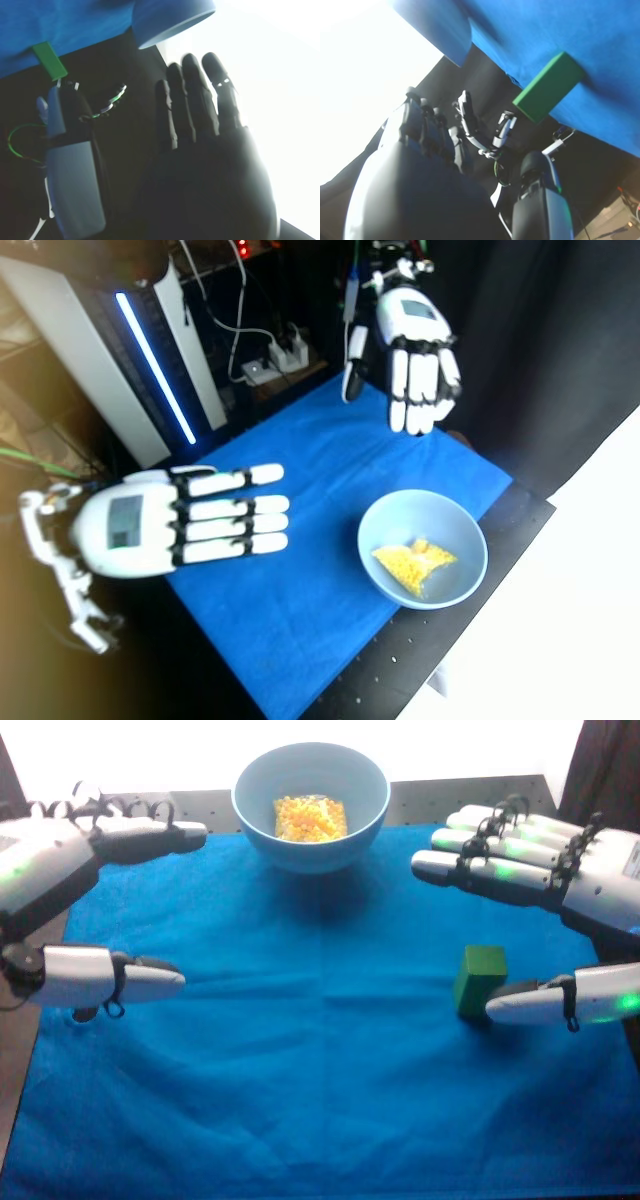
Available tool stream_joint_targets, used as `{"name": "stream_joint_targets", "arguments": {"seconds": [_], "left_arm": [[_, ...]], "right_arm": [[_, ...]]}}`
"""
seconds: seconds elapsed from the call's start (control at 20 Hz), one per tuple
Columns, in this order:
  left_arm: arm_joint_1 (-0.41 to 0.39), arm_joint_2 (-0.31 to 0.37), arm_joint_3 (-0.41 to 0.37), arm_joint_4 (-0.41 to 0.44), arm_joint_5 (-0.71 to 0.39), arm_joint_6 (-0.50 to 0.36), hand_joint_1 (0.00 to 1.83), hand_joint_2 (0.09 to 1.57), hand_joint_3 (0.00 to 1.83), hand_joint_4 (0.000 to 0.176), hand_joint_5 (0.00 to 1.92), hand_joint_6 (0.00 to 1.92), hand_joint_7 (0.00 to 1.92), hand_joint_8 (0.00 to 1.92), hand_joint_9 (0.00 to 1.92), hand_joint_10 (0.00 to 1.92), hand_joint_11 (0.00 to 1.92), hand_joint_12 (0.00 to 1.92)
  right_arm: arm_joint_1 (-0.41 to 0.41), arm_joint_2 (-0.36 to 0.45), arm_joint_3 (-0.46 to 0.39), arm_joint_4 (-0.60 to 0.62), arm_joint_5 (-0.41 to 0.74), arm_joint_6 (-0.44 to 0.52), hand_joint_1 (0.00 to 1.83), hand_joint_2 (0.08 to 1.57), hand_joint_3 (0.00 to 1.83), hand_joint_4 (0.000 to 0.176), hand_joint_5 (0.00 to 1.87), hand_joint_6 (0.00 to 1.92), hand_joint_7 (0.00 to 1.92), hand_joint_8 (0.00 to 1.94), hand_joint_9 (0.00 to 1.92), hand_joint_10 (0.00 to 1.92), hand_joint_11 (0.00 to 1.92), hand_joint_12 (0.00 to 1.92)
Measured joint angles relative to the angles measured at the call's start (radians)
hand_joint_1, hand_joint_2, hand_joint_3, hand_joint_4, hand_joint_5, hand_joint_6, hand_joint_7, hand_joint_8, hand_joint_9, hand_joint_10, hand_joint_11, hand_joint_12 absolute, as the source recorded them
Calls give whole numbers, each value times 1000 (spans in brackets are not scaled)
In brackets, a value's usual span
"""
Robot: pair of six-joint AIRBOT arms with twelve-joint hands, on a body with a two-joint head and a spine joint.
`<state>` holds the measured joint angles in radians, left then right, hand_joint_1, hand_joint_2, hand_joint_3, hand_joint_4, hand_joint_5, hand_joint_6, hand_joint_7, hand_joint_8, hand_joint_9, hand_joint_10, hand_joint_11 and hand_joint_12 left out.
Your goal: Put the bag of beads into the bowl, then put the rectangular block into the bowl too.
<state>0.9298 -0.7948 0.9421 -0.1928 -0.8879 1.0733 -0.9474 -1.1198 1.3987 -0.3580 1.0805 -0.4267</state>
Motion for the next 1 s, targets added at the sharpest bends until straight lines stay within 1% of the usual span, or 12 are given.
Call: {"name": "stream_joint_targets", "arguments": {"seconds": [0.05, 0.15, 0.2, 0.25, 0.35, 0.45, 0.55, 0.75, 0.8, 0.85, 0.95, 1.0], "left_arm": [[26, 1, -14, -30, -21, 0, 759, 980, 5, 40, 314, 1, 261, 5, 139, 7, 0, 333], [78, 1, -23, -43, -60, -19, 761, 996, 5, 0, 308, 1, 249, 1, 126, 3, 0, 211], [95, 1, -31, -54, -78, -33, 772, 995, 4, 0, 305, 0, 232, 0, 118, 0, 0, 203], [106, -1, -30, -61, -85, -45, 794, 999, 3, 0, 300, 1, 209, 0, 91, 0, 0, 135], [111, -10, -30, -74, -98, -50, 790, 1015, 8, 0, 285, 0, 199, 2, 91, 6, 0, 70], [111, -13, -30, -73, -105, -51, 795, 1012, 4, 0, 272, 0, 188, 1, 82, 2, 0, 47], [124, -24, -30, -81, -113, -55, 763, 1005, 0, 0, 268, 0, 242, 11, 108, 7, 0, 20], [139, -27, -30, -87, -90, -67, 736, 1006, 1, 0, 268, 0, 261, 9, 164, 21, 76, 57], [142, -27, -30, -89, -92, -68, 729, 1015, 0, 0, 266, 2, 265, 1, 175, 3, 14, 271], [148, -27, -30, -89, -94, -69, 708, 1011, 0, 0, 273, 2, 278, 1, 198, 3, 2, 372], [148, -31, -30, -92, -89, -71, 689, 1004, 0, 20, 274, 1, 281, 1, 203, 2, 0, 377], [148, -33, -30, -95, -89, -71, 693, 1001, 0, 31, 273, 0, 277, 0, 200, 0, 0, 347]], "right_arm": [[0, -3, 4, -6, -18, 0, 420, 1004, 0, 100, 20, 0, 7, 0, 0, 0, 51, 21], [0, -13, 12, -10, -43, 0, 448, 983, 0, 110, 76, 6, 27, 2, 9, 1, 54, 19], [0, -19, 19, -13, -54, 0, 497, 974, 0, 106, 109, 15, 48, 8, 20, 4, 56, 19], [0, -25, 25, -16, -63, 0, 503, 980, 0, 64, 149, 9, 88, 6, 66, 7, 110, 37], [0, -34, 32, -18, -77, 0, 568, 1035, 4, 13, 287, 10, 244, 11, 194, 15, 211, 79], [0, -49, 47, -19, -82, 0, 550, 1090, 3, 0, 437, 12, 432, 17, 394, 37, 403, 192], [0, -69, 68, -21, -93, 0, 590, 1135, 0, 0, 675, 10, 645, 7, 634, 11, 438, 683], [0, -75, 74, -24, -97, 0, 621, 1175, 1, 0, 885, 29, 876, 45, 763, 42, 177, 1160], [0, -75, 74, -23, -94, 0, 830, 1222, 6, 141, 768, 1068, 930, 71, 806, 90, 161, 1309], [0, -74, 74, -20, -90, 6, 868, 1240, 5, 169, 730, 1304, 944, 108, 789, 277, 223, 1389], [0, -75, 74, -20, -91, 3, 893, 1239, 0, 176, 746, 1330, 947, 378, 736, 830, 429, 1530], [0, -74, 74, -21, -90, 3, 927, 1237, 0, 121, 760, 1320, 927, 624, 764, 1049, 562, 1587]]}}
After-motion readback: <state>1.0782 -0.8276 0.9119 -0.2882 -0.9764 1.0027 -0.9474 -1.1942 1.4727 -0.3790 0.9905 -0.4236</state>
